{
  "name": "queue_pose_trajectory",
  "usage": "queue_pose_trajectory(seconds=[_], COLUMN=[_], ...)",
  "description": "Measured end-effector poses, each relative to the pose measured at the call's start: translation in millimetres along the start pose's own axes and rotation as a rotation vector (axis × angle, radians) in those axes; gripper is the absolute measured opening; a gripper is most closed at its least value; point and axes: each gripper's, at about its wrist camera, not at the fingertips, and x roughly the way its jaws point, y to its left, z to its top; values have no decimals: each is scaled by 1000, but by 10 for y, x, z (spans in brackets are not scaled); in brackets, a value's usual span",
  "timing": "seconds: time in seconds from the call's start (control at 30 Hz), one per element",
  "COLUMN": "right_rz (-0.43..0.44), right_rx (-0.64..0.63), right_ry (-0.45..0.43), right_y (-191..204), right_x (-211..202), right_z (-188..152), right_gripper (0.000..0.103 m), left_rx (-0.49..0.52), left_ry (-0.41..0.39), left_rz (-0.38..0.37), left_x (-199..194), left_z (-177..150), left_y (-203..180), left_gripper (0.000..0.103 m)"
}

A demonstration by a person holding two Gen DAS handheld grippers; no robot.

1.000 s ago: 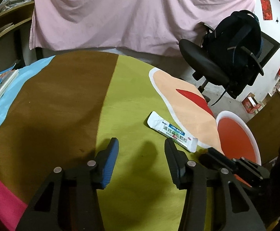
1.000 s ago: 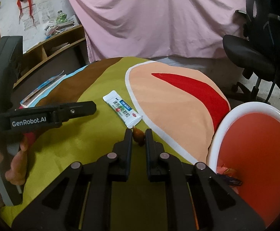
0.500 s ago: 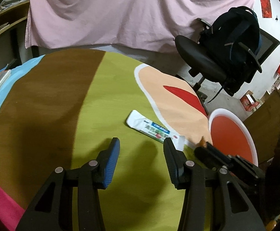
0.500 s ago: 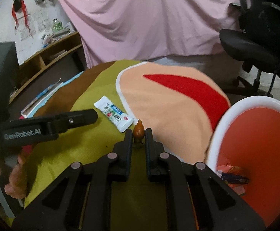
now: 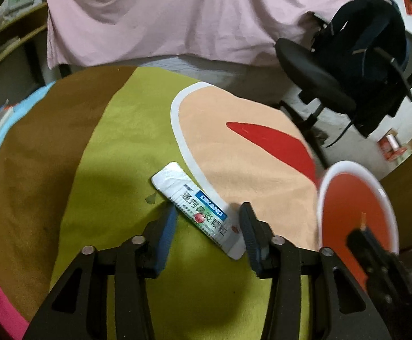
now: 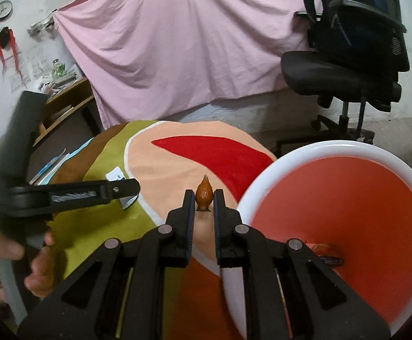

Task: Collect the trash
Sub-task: 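Grasp the white toothpaste tube with the left gripper while the right grasps the brown nut, then carry the toothpaste tube and nut over the bucket and open both grippers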

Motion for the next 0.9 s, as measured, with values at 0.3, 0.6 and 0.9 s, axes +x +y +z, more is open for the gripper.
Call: queue_pose_trajectory(seconds=[0.3, 0.6, 0.9], right_rz=[14, 24, 5], right_rx=[30, 0, -9], right_ry=[-7, -32, -165], right_y=[-61, 16, 2], right_x=[-49, -104, -397], right_z=[25, 12, 44], right_gripper=[42, 42, 42], left_rx=[37, -2, 97], left_ry=[-20, -85, -294], left_rz=[45, -111, -201], left_x=[42, -161, -651], left_z=[-103, -202, -315], left_y=[11, 132, -108], left_gripper=[7, 2, 2])
